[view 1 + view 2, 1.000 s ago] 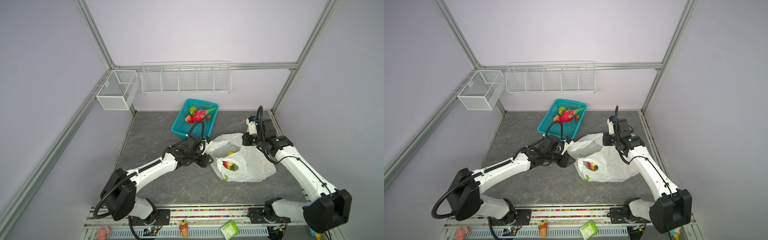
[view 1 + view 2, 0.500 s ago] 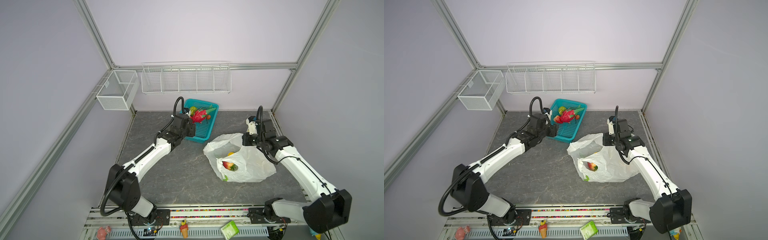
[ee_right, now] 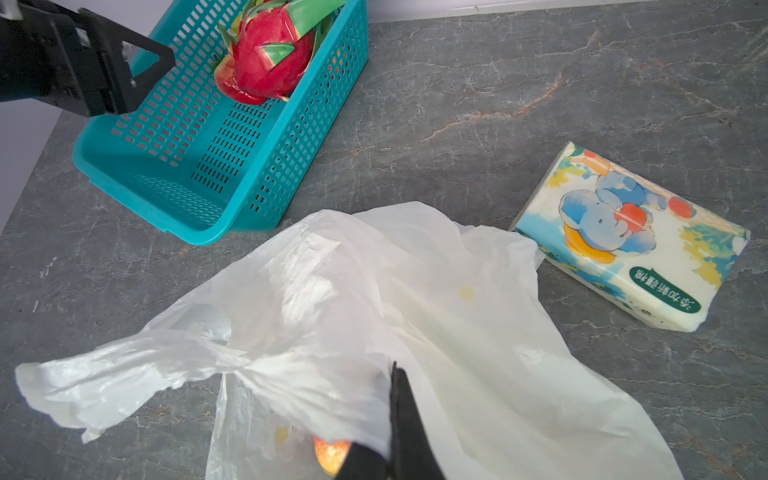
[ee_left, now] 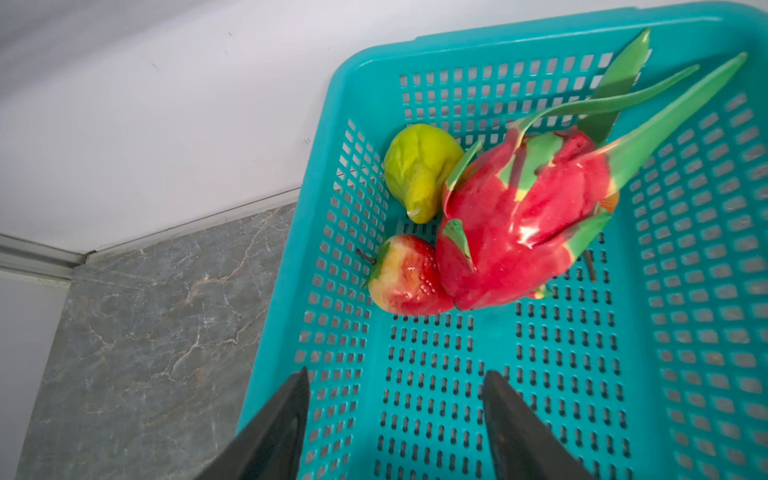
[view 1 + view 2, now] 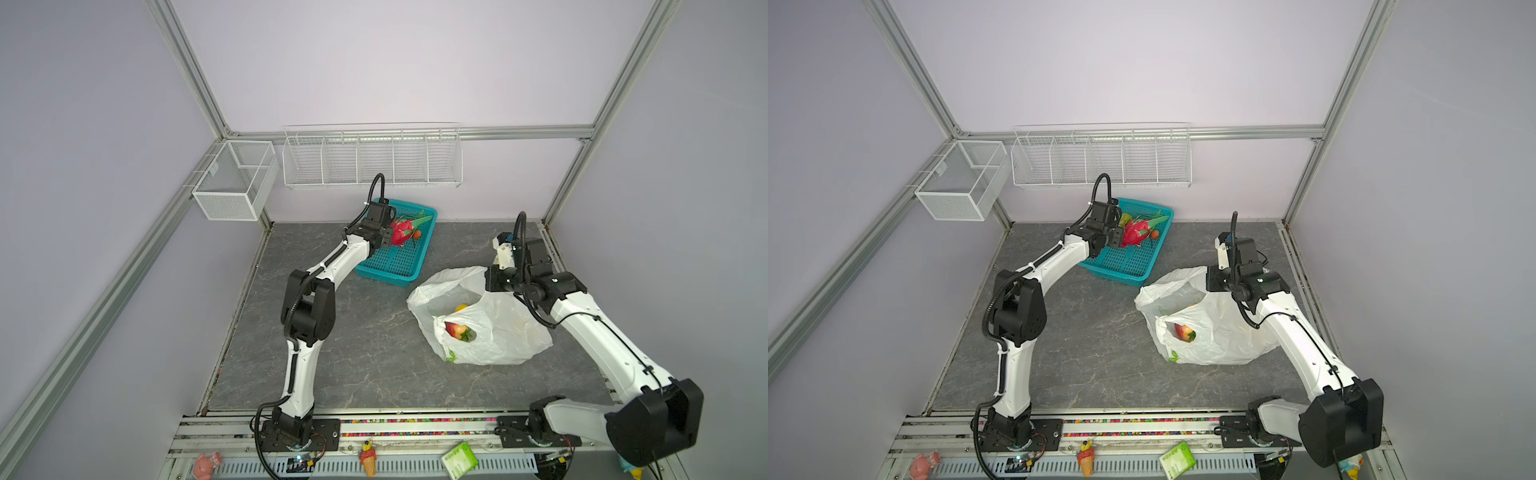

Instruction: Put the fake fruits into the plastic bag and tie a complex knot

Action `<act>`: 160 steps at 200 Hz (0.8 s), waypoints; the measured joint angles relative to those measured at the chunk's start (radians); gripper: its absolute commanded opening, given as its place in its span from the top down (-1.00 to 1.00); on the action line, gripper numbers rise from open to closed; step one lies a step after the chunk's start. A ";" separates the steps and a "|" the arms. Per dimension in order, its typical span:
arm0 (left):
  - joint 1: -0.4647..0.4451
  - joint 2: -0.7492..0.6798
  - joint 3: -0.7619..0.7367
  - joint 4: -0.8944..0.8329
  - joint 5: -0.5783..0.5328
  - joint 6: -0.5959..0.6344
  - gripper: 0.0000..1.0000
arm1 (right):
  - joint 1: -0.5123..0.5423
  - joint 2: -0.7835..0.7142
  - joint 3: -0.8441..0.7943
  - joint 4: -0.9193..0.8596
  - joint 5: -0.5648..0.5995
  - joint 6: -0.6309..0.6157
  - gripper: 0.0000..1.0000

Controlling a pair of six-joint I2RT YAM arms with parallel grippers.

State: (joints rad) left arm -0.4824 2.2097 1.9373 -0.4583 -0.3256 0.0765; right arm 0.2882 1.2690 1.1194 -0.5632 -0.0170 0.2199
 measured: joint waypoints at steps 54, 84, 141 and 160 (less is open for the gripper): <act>0.000 0.122 0.172 -0.072 0.013 0.079 -0.47 | -0.003 0.009 0.000 0.000 0.000 -0.003 0.87; 0.003 0.137 0.195 -0.071 0.090 0.091 -0.61 | -0.003 0.010 0.000 0.000 0.001 -0.004 0.87; 0.003 0.184 0.273 -0.080 0.113 0.105 -0.62 | -0.011 -0.003 -0.006 -0.001 0.048 -0.004 0.87; 0.003 0.184 0.275 -0.087 0.106 0.124 -0.64 | -0.019 -0.016 -0.006 -0.005 0.083 -0.003 0.87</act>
State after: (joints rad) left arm -0.4793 2.3939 2.2124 -0.5457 -0.2199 0.2008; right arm 0.2691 1.2526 1.1133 -0.5686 0.0662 0.2165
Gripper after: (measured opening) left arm 0.814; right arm 0.065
